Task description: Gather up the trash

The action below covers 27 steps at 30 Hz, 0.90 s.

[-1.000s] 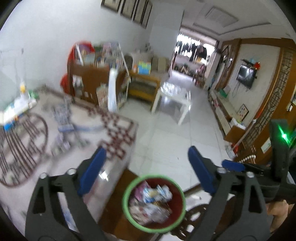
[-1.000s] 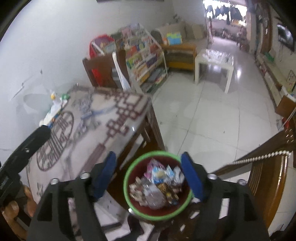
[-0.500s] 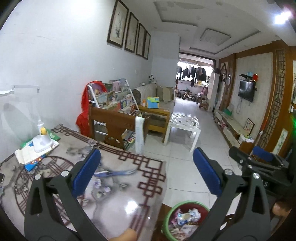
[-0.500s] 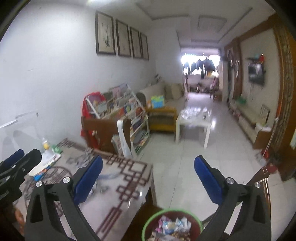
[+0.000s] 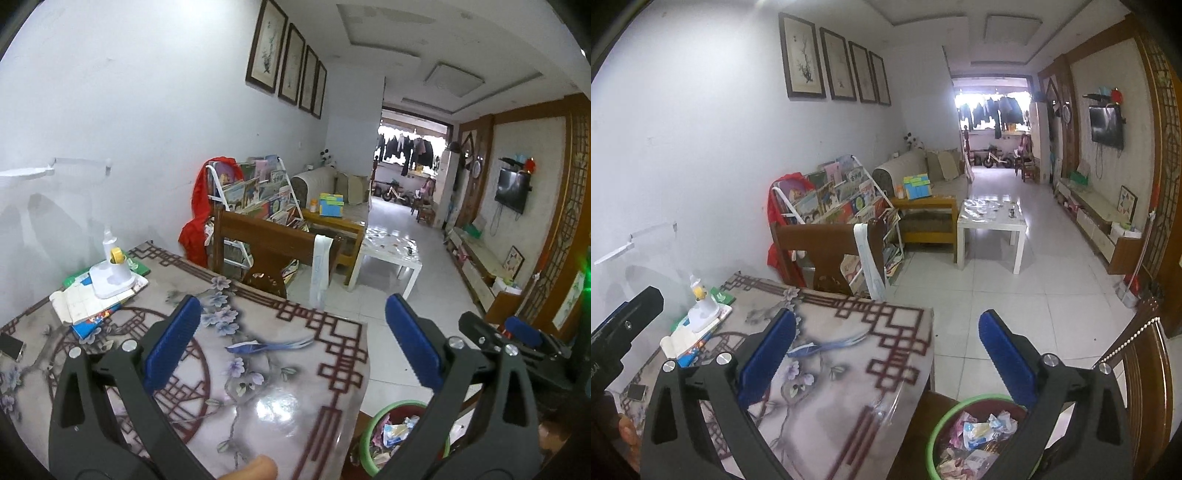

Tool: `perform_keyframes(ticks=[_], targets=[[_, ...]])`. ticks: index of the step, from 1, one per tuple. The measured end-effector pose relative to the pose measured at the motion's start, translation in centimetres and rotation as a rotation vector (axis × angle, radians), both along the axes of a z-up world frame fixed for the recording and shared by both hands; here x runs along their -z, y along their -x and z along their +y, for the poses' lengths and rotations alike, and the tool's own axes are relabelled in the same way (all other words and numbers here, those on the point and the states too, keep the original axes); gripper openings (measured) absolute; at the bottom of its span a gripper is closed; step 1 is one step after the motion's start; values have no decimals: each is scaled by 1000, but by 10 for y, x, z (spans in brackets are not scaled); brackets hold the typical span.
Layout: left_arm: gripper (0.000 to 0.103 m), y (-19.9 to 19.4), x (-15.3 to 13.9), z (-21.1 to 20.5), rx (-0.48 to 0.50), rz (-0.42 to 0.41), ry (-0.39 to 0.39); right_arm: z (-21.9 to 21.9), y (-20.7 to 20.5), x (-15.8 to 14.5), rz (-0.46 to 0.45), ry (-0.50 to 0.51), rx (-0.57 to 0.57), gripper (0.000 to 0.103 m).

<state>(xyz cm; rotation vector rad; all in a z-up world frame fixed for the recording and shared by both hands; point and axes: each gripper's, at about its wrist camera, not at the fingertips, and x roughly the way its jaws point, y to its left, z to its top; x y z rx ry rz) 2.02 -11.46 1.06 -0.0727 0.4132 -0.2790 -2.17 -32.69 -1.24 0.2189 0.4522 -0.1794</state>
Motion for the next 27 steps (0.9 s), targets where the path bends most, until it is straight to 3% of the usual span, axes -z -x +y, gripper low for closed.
perform_keyframes(ticks=[7,27], targets=[[98,1,0,4,-27,-13,-49,8,2,-3,-4,25,1,96],[98,7,-2,-4,5,-29,-45,3,11,4,14,24,27,96]])
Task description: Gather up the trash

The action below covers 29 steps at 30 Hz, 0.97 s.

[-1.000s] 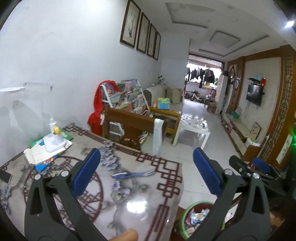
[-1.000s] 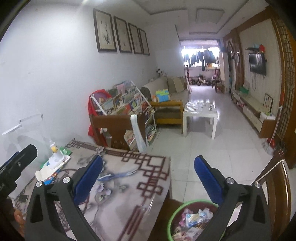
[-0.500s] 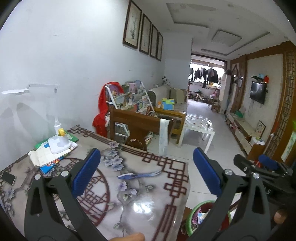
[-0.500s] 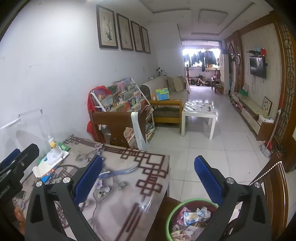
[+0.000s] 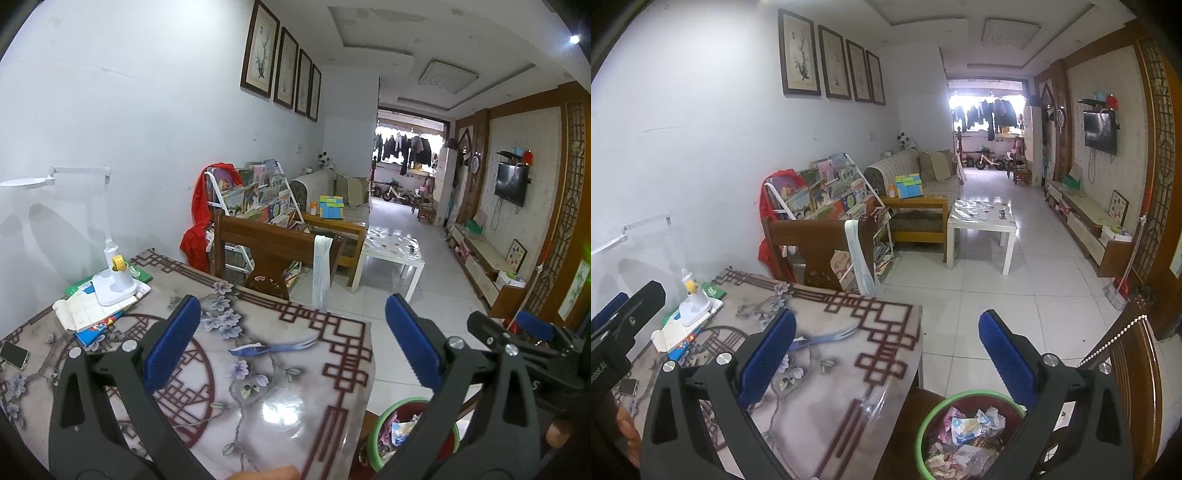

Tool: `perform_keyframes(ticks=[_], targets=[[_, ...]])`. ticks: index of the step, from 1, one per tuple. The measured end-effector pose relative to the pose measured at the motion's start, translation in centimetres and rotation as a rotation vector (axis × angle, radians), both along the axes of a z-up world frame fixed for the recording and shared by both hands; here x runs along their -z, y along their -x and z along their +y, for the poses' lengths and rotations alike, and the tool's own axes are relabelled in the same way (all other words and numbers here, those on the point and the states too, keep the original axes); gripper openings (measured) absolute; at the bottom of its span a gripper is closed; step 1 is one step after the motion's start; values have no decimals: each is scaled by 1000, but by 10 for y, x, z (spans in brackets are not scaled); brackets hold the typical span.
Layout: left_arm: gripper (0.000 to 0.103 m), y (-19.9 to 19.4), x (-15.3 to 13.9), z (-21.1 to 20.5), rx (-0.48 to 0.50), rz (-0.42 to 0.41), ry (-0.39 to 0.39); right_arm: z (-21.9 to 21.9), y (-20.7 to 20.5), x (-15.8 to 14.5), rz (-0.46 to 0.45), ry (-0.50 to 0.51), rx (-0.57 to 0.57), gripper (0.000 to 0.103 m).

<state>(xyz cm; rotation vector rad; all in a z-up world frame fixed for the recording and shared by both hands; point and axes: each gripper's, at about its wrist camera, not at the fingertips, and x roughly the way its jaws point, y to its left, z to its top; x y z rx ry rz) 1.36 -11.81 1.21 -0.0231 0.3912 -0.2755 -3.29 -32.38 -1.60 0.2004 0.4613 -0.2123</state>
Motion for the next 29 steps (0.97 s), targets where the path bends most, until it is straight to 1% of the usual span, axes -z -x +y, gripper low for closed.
perform_keyframes(ticks=[13,16,19,22,23,25,26,27,28,29], targets=[[98,-10,13,8,-21,36,20,-1,-1,4,17,8,-2,96],[98,-18,22,9,-23,72,34,-2,-8,12,43,11,-6,96],[98,-28,33,11,-40,109,46,-2,-23,27,92,16,-14,96],[98,-39,50,19,-79,140,47,7,-46,53,151,56,-42,96],[98,-42,57,25,-105,153,43,14,-63,72,191,66,-72,96],[98,-48,72,37,-130,182,40,27,-88,99,235,63,-117,96],[98,-49,78,45,-148,194,38,38,-107,119,262,60,-151,96],[98,-51,84,54,-174,202,34,53,-129,141,292,58,-199,96],[98,-51,90,67,-215,208,30,62,-142,153,305,59,-230,96],[98,-51,94,77,-249,211,29,79,-166,175,330,67,-289,96]])
